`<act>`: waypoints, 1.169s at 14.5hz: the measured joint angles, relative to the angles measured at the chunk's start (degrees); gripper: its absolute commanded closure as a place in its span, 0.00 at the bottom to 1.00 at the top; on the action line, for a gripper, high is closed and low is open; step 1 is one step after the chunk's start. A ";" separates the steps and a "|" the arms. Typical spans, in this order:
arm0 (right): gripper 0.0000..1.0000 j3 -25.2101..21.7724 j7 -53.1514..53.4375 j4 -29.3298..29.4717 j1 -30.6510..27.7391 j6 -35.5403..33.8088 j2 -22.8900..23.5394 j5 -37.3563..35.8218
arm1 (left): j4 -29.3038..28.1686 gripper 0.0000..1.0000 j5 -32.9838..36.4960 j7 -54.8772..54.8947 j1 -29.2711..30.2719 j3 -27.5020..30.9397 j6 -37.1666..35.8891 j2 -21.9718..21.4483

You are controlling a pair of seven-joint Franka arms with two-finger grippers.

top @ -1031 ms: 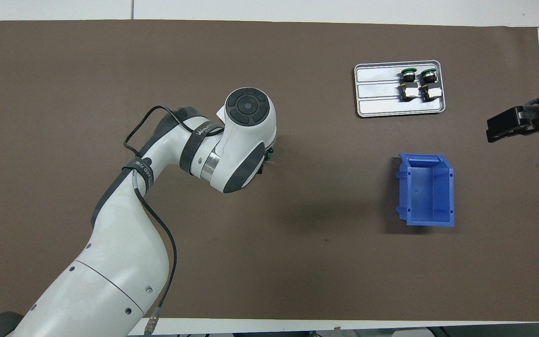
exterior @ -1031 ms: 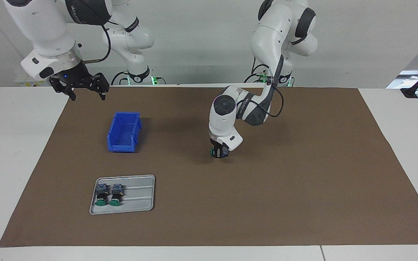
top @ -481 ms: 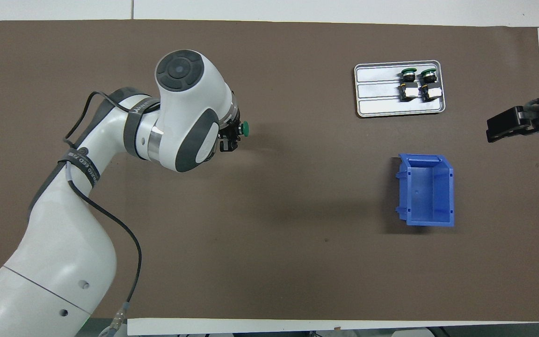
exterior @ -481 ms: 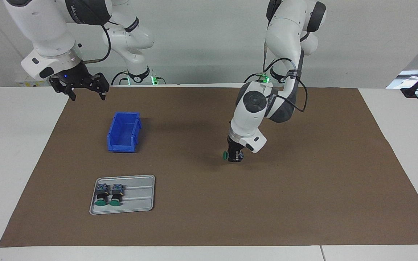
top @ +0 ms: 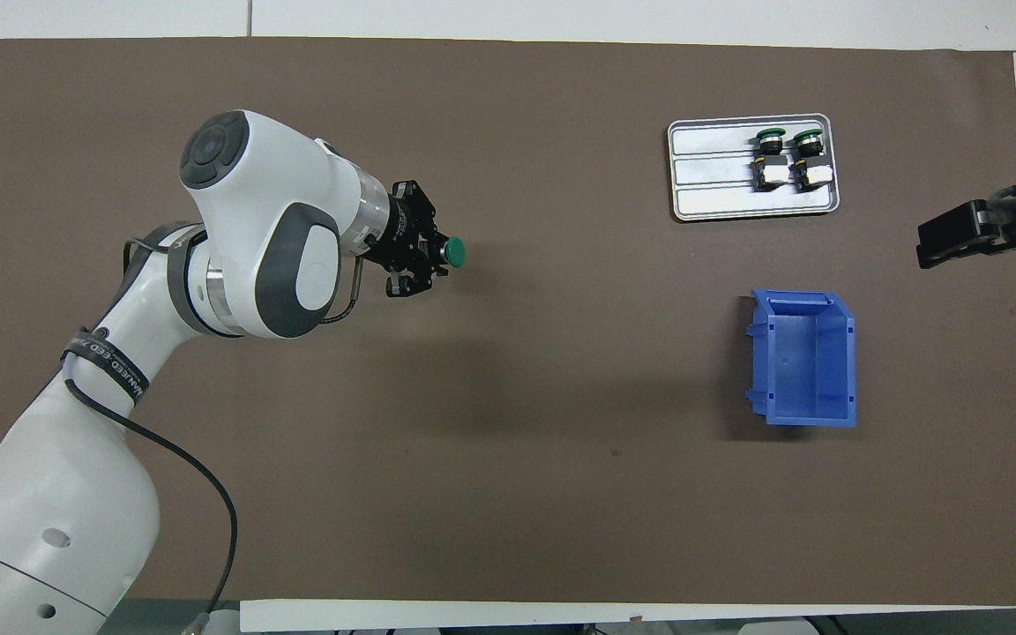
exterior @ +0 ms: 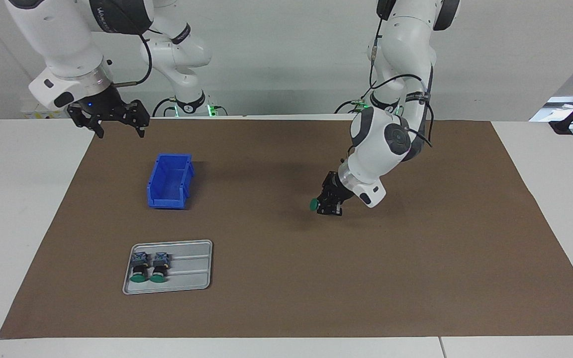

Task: Place and press button with both arms

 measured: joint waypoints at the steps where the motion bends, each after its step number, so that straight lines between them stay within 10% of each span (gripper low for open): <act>1: 0.02 0.00 0.00 0.00 0.00 0.00 0.00 0.00 | -0.76 0.96 -3.11 3.09 0.12 0.00 0.68 -0.15; 17: 0.02 0.00 0.00 0.00 0.00 0.00 0.00 0.00 | -14.40 0.96 -55.21 48.64 3.07 0.03 2.35 -1.77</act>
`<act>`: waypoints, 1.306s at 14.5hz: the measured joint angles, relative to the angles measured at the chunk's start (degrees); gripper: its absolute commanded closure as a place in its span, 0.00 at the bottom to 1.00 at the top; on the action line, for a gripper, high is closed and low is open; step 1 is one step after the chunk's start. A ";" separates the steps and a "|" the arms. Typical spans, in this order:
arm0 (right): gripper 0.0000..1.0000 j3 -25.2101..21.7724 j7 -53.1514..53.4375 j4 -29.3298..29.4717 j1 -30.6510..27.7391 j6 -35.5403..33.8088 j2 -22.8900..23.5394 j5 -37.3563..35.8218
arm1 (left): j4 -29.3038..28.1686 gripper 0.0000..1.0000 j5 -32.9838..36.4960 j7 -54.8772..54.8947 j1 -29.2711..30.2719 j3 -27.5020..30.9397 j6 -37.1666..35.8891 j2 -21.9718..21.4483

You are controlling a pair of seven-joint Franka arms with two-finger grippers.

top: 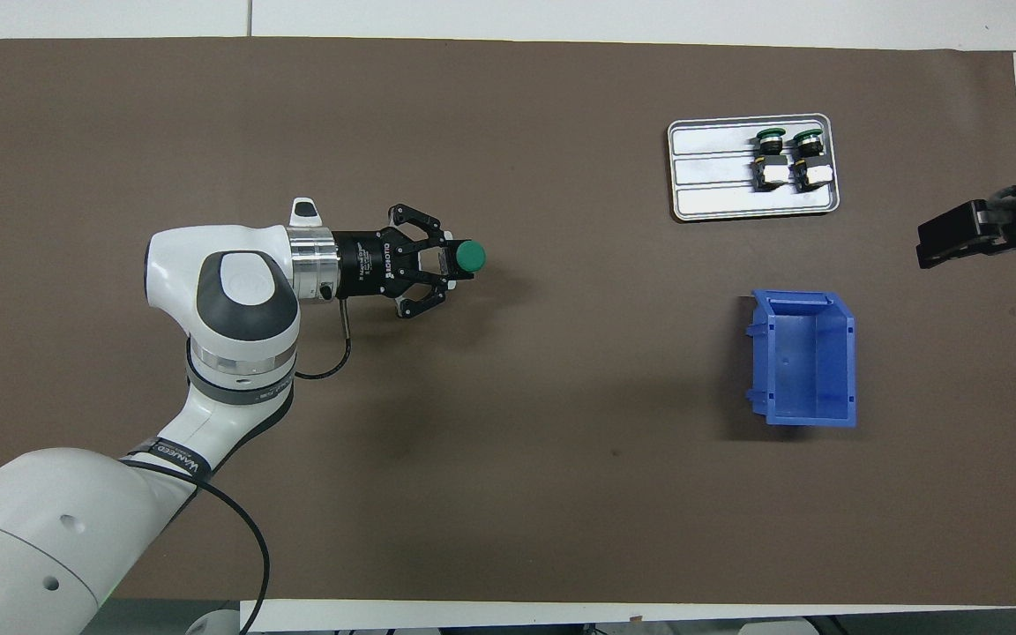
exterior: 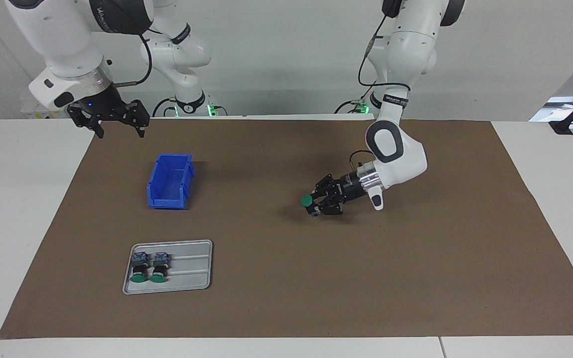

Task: Place and press button with both arms

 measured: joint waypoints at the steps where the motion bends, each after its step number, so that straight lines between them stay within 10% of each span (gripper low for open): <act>1: 0.02 0.00 0.00 0.00 0.00 0.00 0.00 0.00 | -0.75 0.96 -1.92 2.25 0.06 0.00 -0.62 0.04; 19: 0.02 0.00 0.00 0.00 0.00 0.00 0.00 0.00 | -8.41 0.89 -8.73 17.42 8.16 -0.01 -13.34 2.12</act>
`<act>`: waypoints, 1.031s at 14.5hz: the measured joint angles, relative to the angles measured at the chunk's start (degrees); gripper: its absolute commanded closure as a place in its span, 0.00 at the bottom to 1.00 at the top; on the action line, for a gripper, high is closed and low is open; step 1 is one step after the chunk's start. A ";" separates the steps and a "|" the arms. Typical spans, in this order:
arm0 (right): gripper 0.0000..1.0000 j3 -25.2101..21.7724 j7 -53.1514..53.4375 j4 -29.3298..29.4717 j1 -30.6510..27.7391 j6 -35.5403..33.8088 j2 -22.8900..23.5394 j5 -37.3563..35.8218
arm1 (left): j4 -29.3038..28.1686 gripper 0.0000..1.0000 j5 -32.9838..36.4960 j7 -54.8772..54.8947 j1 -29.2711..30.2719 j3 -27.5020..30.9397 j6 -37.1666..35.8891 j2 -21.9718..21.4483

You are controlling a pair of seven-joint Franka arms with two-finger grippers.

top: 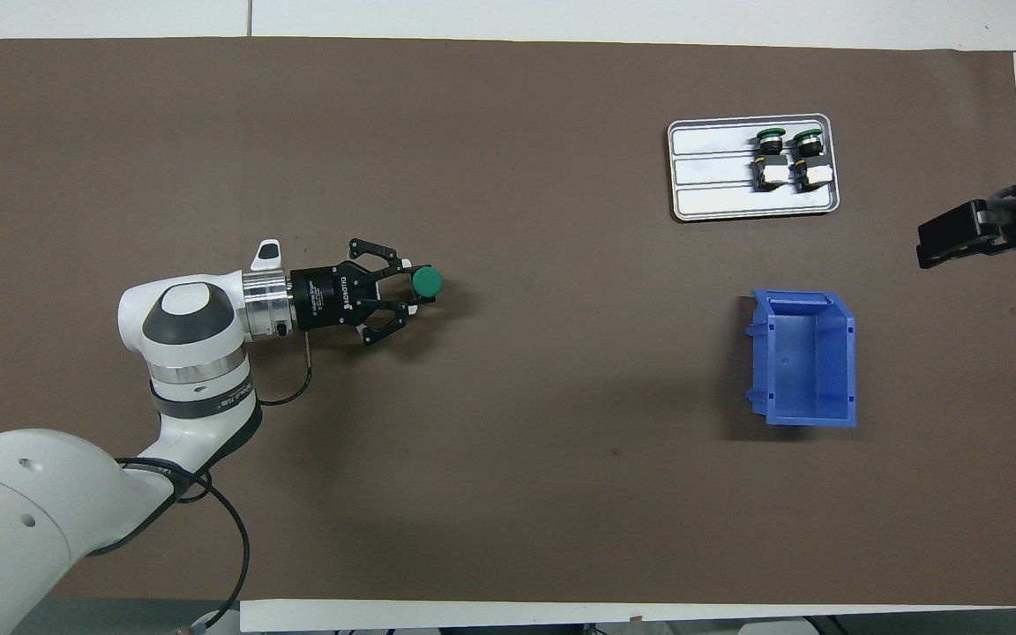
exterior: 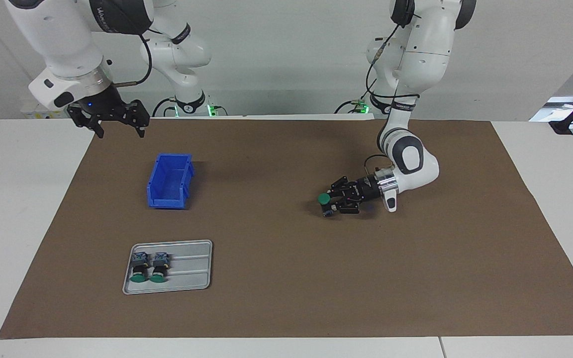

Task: Place and press button with both arms

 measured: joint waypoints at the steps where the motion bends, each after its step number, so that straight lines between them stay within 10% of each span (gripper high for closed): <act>1: 0.02 0.00 0.00 0.00 0.00 0.00 0.00 0.00 | -0.23 0.85 0.00 0.23 0.00 -0.01 -0.01 0.02; 15: 0.02 0.00 0.00 0.00 0.00 0.00 0.00 0.00 | -0.94 0.37 -0.36 1.18 0.07 0.00 -0.05 0.02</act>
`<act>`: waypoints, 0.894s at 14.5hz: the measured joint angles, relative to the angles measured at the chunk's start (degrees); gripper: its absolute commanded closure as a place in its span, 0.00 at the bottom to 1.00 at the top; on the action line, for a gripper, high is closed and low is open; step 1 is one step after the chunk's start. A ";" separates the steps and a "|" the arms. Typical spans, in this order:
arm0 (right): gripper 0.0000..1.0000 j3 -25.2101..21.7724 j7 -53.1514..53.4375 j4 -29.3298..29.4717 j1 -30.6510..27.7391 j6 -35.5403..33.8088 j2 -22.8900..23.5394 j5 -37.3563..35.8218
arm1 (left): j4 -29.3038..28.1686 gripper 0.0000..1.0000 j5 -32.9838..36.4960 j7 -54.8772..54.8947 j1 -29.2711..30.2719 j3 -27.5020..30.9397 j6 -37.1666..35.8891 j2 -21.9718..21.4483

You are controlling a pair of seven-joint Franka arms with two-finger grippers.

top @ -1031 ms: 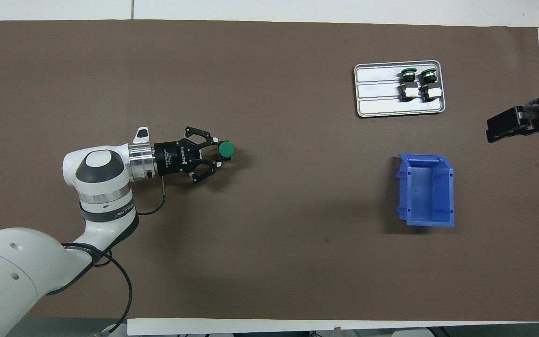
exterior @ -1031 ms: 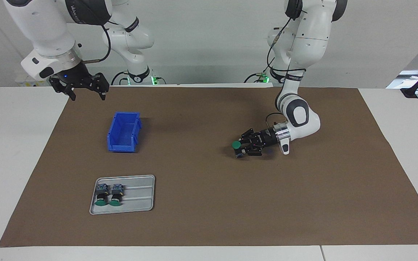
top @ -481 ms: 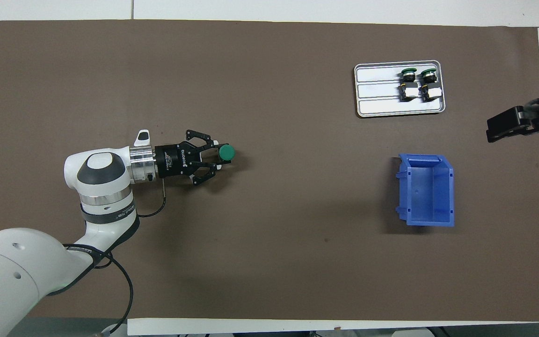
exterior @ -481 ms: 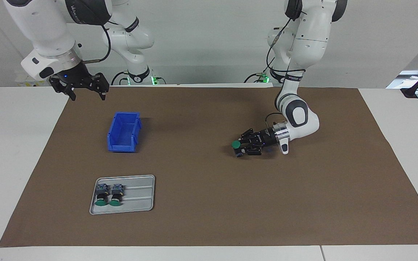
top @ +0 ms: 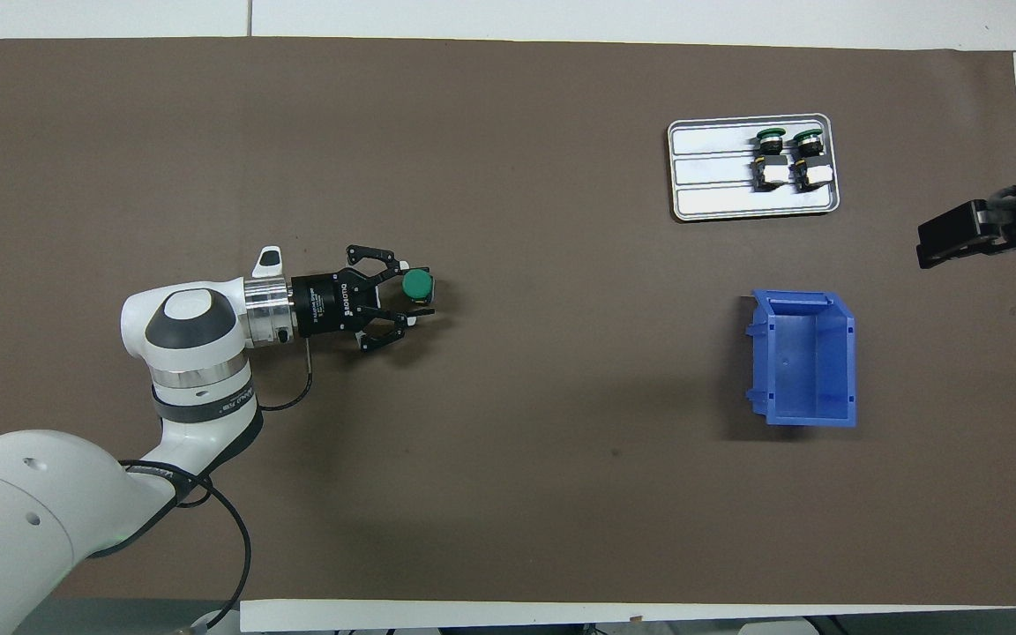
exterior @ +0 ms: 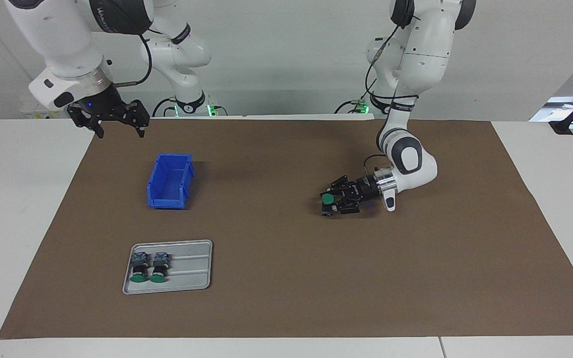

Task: Place and press button with both arms

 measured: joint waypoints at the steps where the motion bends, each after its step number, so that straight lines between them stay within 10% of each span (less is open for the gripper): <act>1: 0.02 0.00 0.00 0.00 0.00 0.00 0.00 0.00 | 0.00 0.33 0.00 0.01 0.00 0.00 0.00 0.00; 5: 0.02 0.00 0.00 0.00 0.00 0.00 0.00 0.00 | 0.00 0.00 -0.05 0.03 0.00 0.01 0.21 -0.53; 13: 0.02 0.00 0.00 0.00 0.00 0.00 0.00 0.00 | 0.03 0.00 0.62 -3.18 -0.19 -0.02 4.60 -5.57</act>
